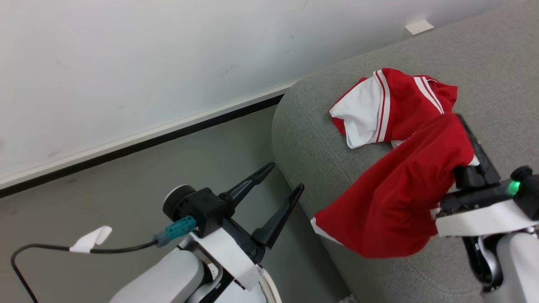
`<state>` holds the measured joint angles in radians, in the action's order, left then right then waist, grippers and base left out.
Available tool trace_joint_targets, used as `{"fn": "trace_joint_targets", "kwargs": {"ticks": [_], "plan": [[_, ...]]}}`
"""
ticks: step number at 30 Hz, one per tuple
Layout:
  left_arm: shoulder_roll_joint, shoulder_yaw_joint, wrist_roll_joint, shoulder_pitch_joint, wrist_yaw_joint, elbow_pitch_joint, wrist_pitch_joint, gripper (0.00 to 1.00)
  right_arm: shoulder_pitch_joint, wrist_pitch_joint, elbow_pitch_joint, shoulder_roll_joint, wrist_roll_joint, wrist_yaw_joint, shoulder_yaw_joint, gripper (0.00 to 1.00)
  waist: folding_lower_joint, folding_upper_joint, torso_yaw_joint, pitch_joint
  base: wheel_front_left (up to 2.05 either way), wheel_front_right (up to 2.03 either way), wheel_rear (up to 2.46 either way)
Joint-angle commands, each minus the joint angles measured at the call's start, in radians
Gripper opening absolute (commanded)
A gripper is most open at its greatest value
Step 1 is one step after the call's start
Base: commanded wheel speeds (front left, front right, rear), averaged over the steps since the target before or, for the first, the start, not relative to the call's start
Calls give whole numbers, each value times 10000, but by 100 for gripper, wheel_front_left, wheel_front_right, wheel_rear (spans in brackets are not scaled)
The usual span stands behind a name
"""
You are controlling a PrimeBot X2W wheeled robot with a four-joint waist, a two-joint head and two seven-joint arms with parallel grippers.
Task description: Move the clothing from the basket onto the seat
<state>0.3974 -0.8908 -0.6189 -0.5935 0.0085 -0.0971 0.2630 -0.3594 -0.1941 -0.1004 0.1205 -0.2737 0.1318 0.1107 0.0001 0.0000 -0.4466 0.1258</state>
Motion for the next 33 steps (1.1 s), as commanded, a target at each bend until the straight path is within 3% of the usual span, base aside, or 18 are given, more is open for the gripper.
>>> {"fn": "trace_joint_targets", "kwargs": {"ticks": [1, 10, 18, 27, 33], "plan": [[83, 25, 141, 39, -39, -47, 13, 100, -309, 67, 64, 163, 53, -23, -106, 0, -1, 0, 82, 122, 0, 0, 0], [295, 135, 155, -232, -164, 126, -25, 100, -2215, 1153, 211, 1510, 275, -23, -1211, 0, -1, 0, 842, 1019, 0, 0, 0], [698, 199, 215, -449, -344, 313, -133, 100, -3819, 2019, -8, 2581, 727, -23, -2850, 0, -1, 0, 1512, 1994, 0, 0, 0], [1054, 249, 285, -866, -539, 655, -285, 100, -4926, 2720, -1939, 3389, 2117, -23, -4147, 0, -1, 0, 2298, 3221, 0, 0, 0], [1072, 231, 262, -997, -632, 690, -249, 100, -4459, 4361, -3931, 3532, 3148, -23, -4275, 0, -1, 0, 2666, 3593, 0, 0, 0]]}}
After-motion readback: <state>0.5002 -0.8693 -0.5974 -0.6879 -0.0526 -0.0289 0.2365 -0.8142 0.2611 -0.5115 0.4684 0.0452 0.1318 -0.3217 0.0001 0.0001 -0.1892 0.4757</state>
